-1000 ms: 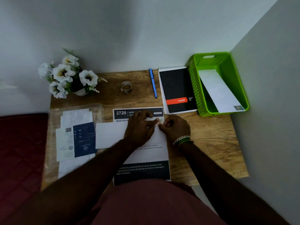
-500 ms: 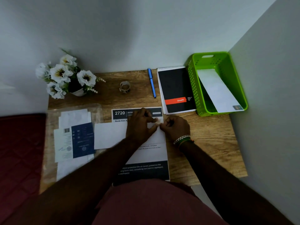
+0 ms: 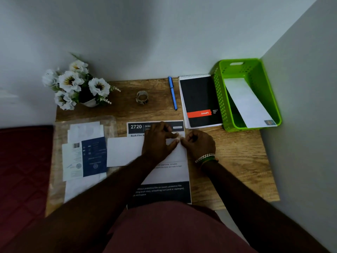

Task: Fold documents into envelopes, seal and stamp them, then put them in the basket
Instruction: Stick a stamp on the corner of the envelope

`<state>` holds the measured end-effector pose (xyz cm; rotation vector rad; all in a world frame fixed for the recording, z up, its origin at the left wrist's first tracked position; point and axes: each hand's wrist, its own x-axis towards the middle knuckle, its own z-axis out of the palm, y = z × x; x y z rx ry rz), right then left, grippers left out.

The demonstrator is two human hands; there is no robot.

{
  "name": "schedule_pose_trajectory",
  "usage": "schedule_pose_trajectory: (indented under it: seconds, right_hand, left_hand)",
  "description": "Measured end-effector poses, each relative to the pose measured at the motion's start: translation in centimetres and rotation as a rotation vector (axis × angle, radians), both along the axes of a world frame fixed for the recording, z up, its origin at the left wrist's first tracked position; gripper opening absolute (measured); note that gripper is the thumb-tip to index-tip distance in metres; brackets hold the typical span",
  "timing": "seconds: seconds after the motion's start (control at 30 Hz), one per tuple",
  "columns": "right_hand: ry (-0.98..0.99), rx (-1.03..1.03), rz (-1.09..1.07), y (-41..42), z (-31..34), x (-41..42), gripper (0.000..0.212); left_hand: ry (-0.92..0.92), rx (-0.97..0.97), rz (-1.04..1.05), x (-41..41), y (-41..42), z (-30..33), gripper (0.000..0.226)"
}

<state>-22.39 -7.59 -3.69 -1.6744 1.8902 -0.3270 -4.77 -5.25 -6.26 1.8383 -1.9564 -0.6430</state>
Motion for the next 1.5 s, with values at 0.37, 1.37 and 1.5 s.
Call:
schedule_pose_trajectory:
  seconds: [0.37, 1.37, 1.5]
  right_hand:
    - [0.073, -0.008, -0.119, -0.2, -0.1, 1.2, 0.037]
    - [0.183, -0.047, 0.007, 0.1, -0.6, 1.1, 0.049]
    - [0.162, -0.037, -0.027, -0.1, -0.7, 1.1, 0.047]
  left_hand:
    - [0.064, 0.026, -0.012, 0.7, -0.4, -0.1, 0.037]
    - [0.09, 0.013, -0.063, 1.2, 0.2, -0.7, 0.05]
    - [0.17, -0.011, -0.014, 1.3, 0.4, -0.6, 0.043]
